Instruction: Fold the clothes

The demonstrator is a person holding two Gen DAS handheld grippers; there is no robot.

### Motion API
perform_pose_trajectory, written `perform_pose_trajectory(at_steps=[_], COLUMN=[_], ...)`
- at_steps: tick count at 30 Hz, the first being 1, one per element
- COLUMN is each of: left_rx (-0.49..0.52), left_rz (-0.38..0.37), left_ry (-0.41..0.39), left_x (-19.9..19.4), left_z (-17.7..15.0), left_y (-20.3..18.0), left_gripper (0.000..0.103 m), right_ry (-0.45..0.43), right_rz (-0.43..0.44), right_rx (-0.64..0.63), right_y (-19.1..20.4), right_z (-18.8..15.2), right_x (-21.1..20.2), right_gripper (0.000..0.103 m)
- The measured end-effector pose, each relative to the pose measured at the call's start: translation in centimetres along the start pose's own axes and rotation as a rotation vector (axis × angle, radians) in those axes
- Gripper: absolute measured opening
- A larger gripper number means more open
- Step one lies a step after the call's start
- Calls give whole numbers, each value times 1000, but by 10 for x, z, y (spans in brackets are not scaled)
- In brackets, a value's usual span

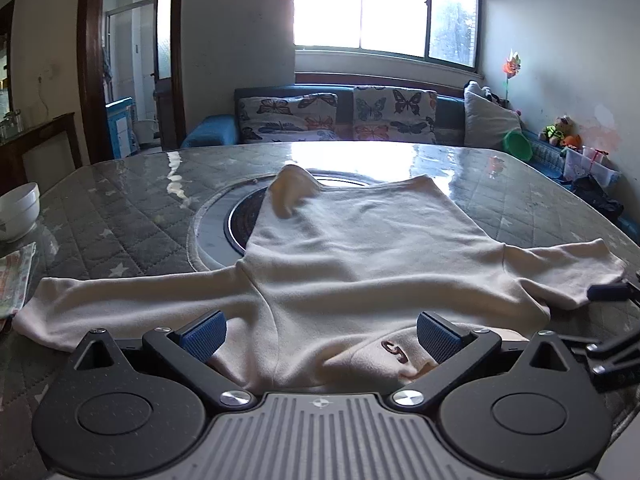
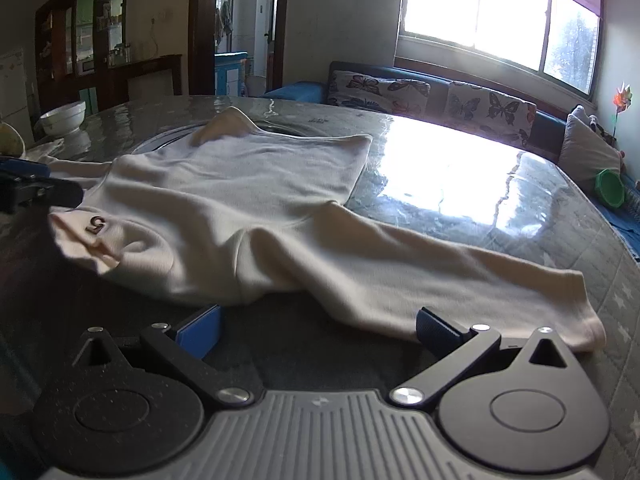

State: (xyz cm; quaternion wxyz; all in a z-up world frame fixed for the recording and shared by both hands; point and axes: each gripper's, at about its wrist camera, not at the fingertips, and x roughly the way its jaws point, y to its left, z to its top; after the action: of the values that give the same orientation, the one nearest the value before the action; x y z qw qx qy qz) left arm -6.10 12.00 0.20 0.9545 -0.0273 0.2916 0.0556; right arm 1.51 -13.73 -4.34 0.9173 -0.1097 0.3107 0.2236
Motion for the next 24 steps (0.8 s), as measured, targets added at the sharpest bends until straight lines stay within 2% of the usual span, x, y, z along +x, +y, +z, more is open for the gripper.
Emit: perform_pose_trajectory(at_steps=[5, 8, 10, 11, 12, 13, 14, 15, 17, 19, 23, 24], left_rx=[21, 75, 103, 104, 102, 97, 100, 106, 118, 142, 211, 223], left_rz=[7, -20, -35, -42, -48, -52, -62, -74, -98, -128, -177, -183], left_ry=[-15, -20, -10, -2, 5, 8, 5, 2, -4, -18, -17, -13], left_x=[1, -1, -2, -2, -2, -2, -3, -4, -6, -10, -11, -10], left_z=[2, -1, -5, -7, -8, -10, -11, -12, -13, -13, -16, -18], left_y=[-6, -14, -16, -15, -14, -12, -12, -12, -11, -14, -23, -25], left_gripper=[103, 100, 90, 81, 78, 77, 72, 66, 61, 60, 61, 58], right_ry=[-51, -83, -96, -100, -99, -97, -91, -84, -68, -52, -1, 15], right_rz=[-1, 26, 69, 94, 119, 143, 162, 184, 236, 268, 321, 328], right_rx=[-13, -3, -10, -22, -44, -66, -88, -106, -124, -147, -177, -181], right_y=[-9, -6, 1, 6, 13, 20, 27, 34, 45, 55, 70, 72], right_z=[13, 27, 34, 37, 40, 42, 45, 47, 52, 54, 54, 53], right_x=[-17, -18, -17, -16, -15, -13, -11, -9, -4, 0, 12, 15], right_gripper=[103, 103, 103, 103, 102, 99, 92, 88, 79, 73, 53, 52])
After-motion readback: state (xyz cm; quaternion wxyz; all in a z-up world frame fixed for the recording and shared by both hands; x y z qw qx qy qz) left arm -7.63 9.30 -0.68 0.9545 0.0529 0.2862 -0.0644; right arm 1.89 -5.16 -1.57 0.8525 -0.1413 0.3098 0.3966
